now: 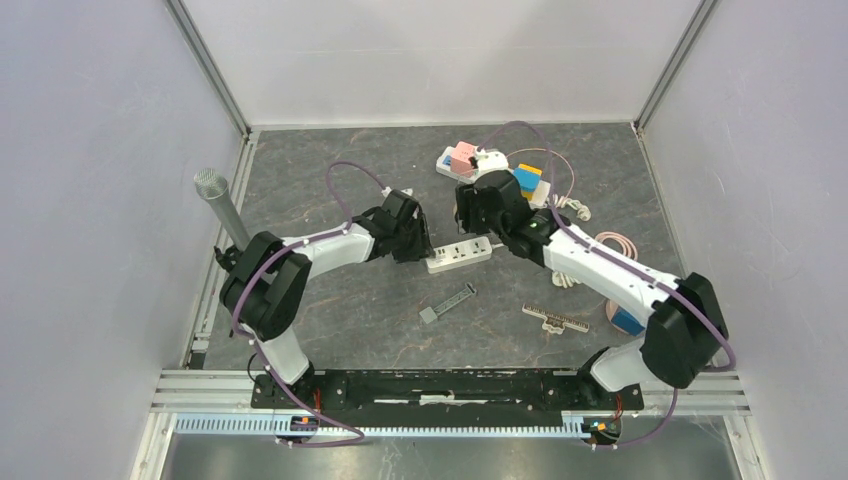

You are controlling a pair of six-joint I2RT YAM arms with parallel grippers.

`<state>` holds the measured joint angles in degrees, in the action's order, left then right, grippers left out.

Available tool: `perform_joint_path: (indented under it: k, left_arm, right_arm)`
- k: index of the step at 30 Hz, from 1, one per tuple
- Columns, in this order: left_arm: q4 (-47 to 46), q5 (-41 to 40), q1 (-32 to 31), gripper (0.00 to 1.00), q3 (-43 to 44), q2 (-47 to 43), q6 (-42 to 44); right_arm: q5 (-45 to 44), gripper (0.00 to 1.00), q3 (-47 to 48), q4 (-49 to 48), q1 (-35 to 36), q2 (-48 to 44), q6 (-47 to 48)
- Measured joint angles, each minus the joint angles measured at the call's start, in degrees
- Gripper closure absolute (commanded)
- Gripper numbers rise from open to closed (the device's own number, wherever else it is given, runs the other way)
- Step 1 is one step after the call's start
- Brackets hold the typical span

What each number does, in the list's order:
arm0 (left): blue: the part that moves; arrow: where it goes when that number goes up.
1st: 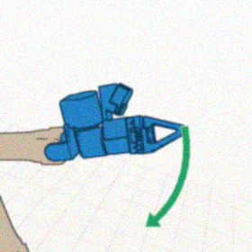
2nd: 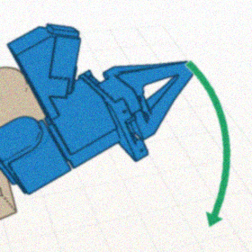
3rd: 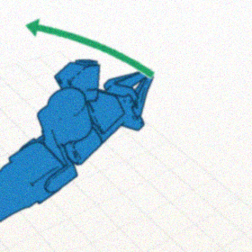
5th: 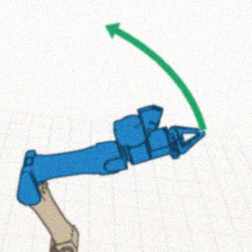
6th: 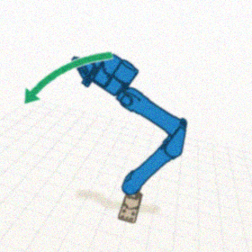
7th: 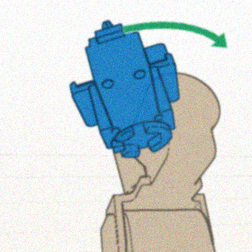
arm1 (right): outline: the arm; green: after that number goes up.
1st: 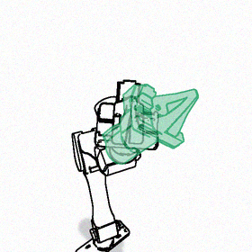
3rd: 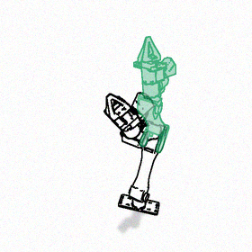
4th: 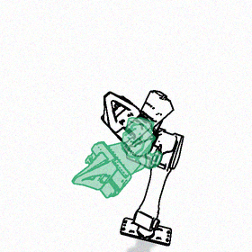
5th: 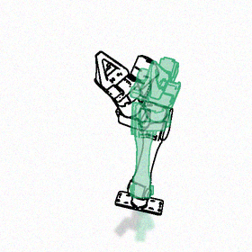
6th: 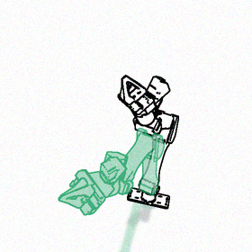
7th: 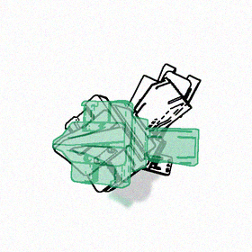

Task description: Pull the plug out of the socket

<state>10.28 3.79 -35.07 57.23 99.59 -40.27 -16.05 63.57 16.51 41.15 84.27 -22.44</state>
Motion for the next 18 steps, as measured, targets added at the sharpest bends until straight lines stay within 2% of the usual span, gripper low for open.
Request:
perform_joint_path:
  k: [5, 8, 16, 18]
  left_arm:
    - [7.6, -3.1, 0.0, 0.27, 3.3, -0.3, 2.6]
    - [12.7, -7.3, 0.0, 0.23, 5.9, -1.9, 2.9]
    - [22.0, -24.6, 0.0, 0.11, 8.5, -16.4, 2.3]
    - [23.2, -27.5, 0.1, 0.0, 8.5, -20.1, 2.3]
  right_arm:
    - [-0.4, 1.0, -1.3, -1.9, -1.5, -3.1, -1.5]
    - [1.8, 1.0, -3.8, -3.1, -2.0, -3.3, -2.2]
    - [18.6, 0.99, -11.1, -12.3, -1.6, -1.0, -1.8]
    - [22.9, 0.95, -12.5, -15.0, -0.2, 0.2, -1.1]
